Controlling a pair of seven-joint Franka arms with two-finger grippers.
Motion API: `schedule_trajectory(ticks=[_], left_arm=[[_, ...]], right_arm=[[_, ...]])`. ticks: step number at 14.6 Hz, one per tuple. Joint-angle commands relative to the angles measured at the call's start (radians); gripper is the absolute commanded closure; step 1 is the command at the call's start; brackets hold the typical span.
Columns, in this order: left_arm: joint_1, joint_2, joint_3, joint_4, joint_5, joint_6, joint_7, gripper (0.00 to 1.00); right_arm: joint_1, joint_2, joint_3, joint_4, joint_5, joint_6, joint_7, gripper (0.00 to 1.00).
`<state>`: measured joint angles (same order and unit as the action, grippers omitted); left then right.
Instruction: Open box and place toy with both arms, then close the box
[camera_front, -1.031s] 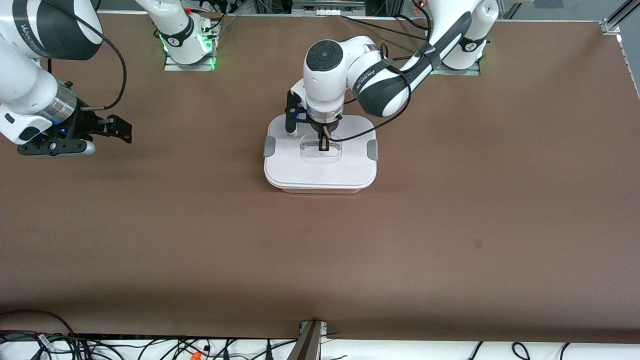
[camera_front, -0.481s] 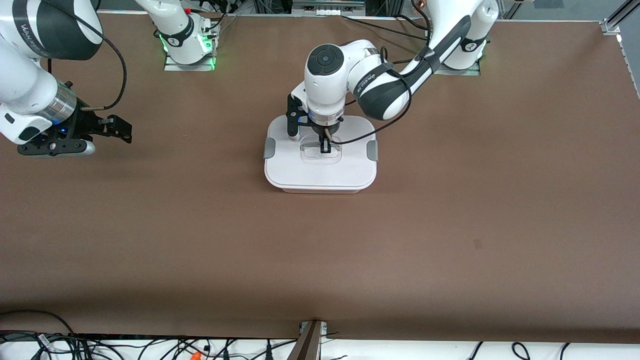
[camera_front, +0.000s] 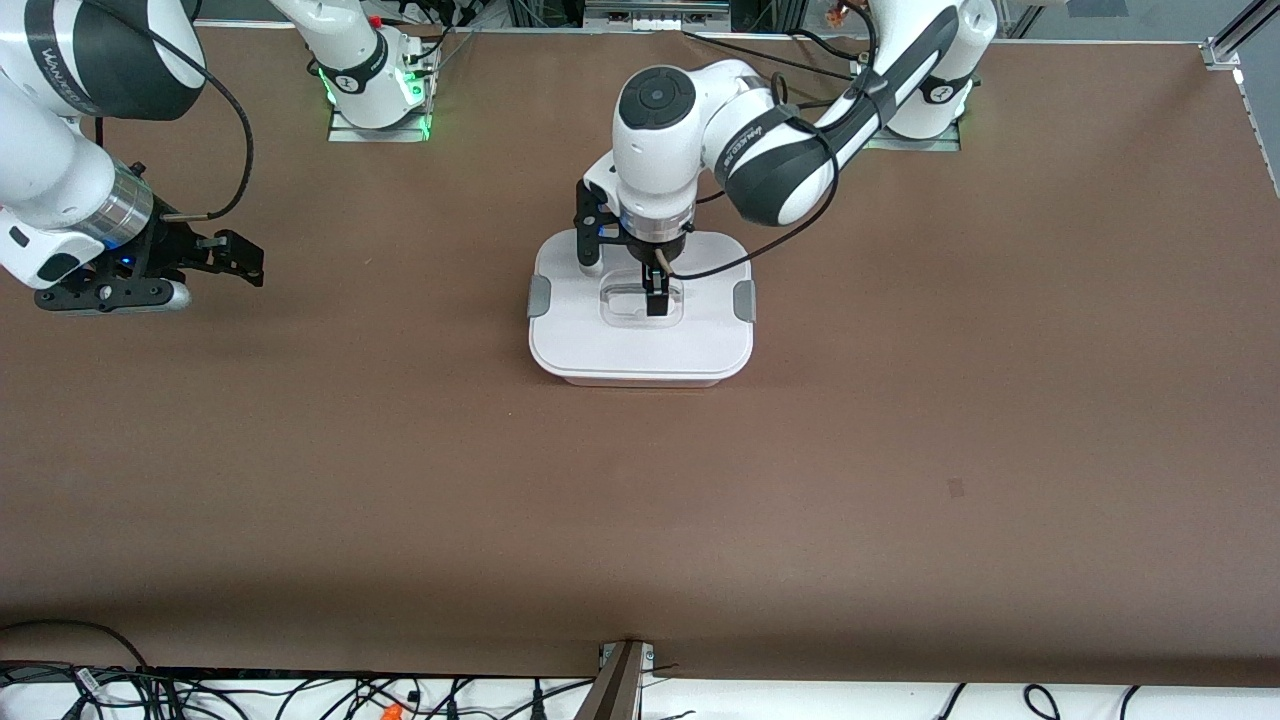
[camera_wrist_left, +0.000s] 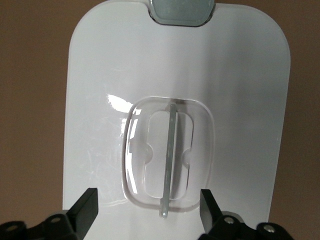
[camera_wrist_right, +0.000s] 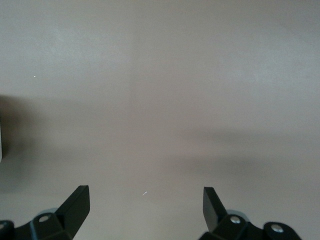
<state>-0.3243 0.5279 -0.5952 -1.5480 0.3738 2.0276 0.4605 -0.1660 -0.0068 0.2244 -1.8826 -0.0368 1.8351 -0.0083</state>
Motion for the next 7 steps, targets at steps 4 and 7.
schedule_trajectory(ticks=[4, 7], left_arm=[[0.145, -0.117, -0.011, 0.02, -0.091, -0.189, -0.046, 0.0], [0.243, -0.157, -0.009, 0.129, -0.102, -0.389, -0.066, 0.0]], right_arm=[[0.006, -0.013, -0.008, 0.031, 0.02, -0.005, 0.016, 0.0], [0.008, -0.005, -0.005, 0.08, 0.056, -0.01, 0.054, 0.0]])
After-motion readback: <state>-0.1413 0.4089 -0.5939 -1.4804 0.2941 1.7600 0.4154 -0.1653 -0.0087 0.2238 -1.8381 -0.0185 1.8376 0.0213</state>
